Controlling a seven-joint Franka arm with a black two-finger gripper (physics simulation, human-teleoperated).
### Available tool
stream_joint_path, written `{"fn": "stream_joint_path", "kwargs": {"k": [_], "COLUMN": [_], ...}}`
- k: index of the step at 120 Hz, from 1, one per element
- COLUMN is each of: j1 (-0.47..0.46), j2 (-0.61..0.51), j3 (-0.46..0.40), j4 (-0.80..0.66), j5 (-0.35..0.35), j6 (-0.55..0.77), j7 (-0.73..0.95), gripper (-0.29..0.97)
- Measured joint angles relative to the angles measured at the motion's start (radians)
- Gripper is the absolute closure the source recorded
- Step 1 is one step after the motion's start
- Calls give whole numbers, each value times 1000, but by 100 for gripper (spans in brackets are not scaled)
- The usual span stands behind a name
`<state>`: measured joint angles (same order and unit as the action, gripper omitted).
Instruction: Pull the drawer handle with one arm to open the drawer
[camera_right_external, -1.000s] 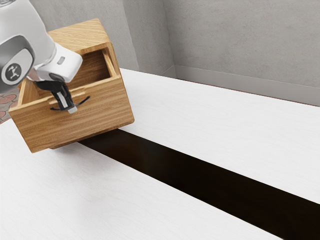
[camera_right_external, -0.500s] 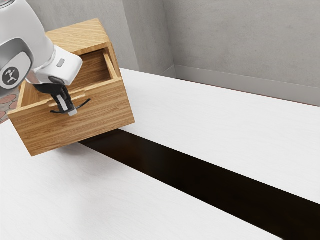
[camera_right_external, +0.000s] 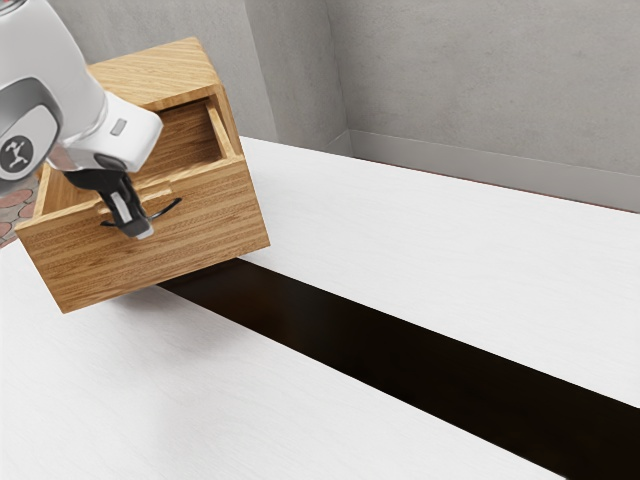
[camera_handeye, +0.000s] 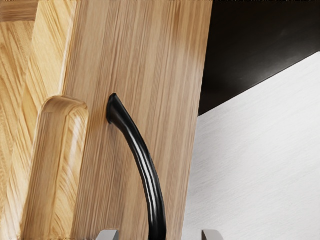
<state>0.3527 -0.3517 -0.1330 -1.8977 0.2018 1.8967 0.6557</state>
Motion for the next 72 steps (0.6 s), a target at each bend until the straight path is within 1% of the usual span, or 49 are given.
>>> {"fn": "stream_joint_path", "kwargs": {"k": [14, 21, 28, 35, 53, 72], "j1": [0, 0, -1, -1, 6, 8], "j2": [-13, -18, -7, 30, 153, 216], "j3": [0, 0, 1, 6, 11, 10], "j4": [1, 19, 83, 176, 391, 483], "j5": [0, -1, -3, -22, -51, -62], "j6": [-5, -16, -48, -102, -258, -355], "j7": [-7, -11, -17, -26, -64, -95], "gripper": [44, 34, 26, 20, 10, 5]}}
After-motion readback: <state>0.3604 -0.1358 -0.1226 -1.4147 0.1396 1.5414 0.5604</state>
